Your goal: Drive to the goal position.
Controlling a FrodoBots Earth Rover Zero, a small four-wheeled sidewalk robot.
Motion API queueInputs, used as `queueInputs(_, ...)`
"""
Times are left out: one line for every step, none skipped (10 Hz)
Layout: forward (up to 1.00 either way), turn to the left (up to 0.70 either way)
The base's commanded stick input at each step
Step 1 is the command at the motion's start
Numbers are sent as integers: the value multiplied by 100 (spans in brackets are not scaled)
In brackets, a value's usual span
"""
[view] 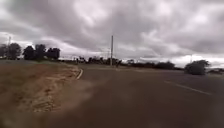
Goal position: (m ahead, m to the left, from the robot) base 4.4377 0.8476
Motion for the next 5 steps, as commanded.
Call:
queueInputs(85,26)
queueInputs(85,24)
queueInputs(85,11)
queueInputs(85,0)
queueInputs(85,0)
